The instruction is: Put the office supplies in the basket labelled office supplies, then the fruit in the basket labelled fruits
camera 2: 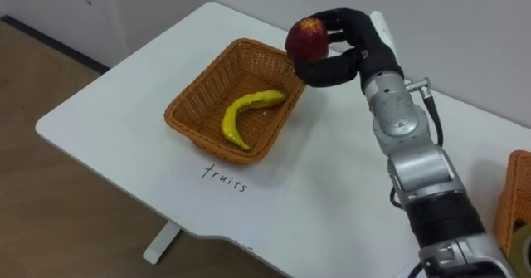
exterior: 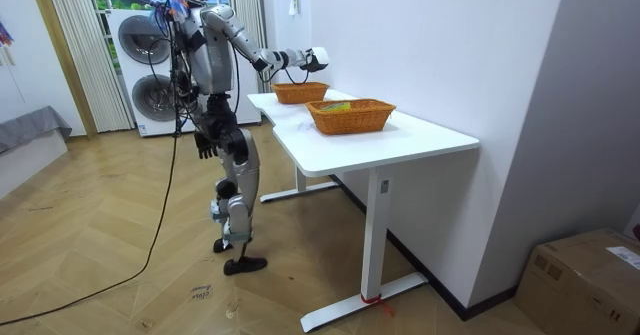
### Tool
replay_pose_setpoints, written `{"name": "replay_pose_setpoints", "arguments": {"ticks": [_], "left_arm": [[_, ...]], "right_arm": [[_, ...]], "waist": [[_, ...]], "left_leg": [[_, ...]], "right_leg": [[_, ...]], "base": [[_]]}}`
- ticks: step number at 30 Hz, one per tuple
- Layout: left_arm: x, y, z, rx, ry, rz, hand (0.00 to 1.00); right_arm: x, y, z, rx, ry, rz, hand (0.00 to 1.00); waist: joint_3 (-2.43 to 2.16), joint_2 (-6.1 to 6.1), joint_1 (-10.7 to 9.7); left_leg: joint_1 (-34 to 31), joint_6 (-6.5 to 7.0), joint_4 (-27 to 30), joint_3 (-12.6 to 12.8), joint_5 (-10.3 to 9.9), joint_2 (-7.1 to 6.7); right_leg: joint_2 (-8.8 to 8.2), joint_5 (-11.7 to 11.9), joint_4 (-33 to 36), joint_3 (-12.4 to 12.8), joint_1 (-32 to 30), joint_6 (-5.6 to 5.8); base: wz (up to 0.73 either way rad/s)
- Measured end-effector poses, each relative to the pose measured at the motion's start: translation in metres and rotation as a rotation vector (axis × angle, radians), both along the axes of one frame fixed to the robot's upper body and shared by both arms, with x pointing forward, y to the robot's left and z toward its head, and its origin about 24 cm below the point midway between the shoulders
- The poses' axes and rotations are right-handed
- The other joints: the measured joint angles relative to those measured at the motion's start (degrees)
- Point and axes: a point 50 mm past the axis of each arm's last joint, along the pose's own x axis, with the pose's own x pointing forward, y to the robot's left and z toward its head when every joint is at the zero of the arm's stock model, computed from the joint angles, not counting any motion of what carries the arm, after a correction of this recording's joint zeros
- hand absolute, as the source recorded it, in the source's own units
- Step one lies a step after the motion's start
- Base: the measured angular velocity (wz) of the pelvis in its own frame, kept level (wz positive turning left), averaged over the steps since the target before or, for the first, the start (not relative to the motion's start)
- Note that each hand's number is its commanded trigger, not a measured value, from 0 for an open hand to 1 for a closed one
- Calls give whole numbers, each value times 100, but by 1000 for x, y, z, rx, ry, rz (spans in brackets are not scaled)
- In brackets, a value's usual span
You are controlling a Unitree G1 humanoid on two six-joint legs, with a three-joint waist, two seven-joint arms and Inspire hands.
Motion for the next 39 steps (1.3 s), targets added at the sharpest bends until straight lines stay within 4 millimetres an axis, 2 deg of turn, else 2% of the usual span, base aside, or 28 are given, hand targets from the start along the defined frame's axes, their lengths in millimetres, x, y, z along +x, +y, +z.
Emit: {"name": "replay_pose_setpoints", "arguments": {"ticks": [7, 17, 27, 35, 37, 38, 39], "left_arm": [[-5, 1, 0, 7, 22, 9, 0], [1, 2, 1, 27, 28, -26, 0], [6, 3, 1, 30, 13, -24, 0], [17, 4, 4, 35, -25, -23, 0], [17, 5, 4, 36, -27, -22, 0], [17, 5, 4, 36, -27, -22, 0], [17, 5, 4, 36, -26, -22, 0]], "right_arm": [[-3, 23, 10, -20, -29, 100, 100], [-4, 36, 6, -72, -9, 148, 100], [-5, 43, 3, -86, 1, 178, 100], [-5, 42, 3, -85, -6, 165, 100], [-5, 42, 3, -85, -8, 161, 59], [-5, 42, 3, -85, -9, 161, 16], [-5, 42, 3, -85, -9, 160, 0]], "waist": [[6, -16, 186], [11, -34, 404], [-1, -55, 420], [24, -135, 425], [26, -138, 424], [26, -138, 423], [25, -140, 444]], "left_leg": [[1, 2, 5, 6, -2, 1], [-45, 13, 55, 7, -29, -6], [-52, 15, 26, -1, -28, -2], [-52, 15, 19, 4, -28, -2], [-52, 15, 20, 12, -28, -2], [-52, 15, 20, 21, -29, -1], [-63, 15, 21, 25, -28, -1]], "right_leg": [[-2, 0, 6, -7, -3, 1], [-11, 1, 16, -14, -27, 2], [-2, 0, 1, -14, -42, 5], [-1, -2, -1, -10, -47, 7], [-2, -2, 0, -7, -49, 7], [-3, -2, 1, -3, -54, 7], [-2, -2, 2, -5, -63, 7]], "base": [[0], [0], [0], [0], [0], [-4], [-3]]}}
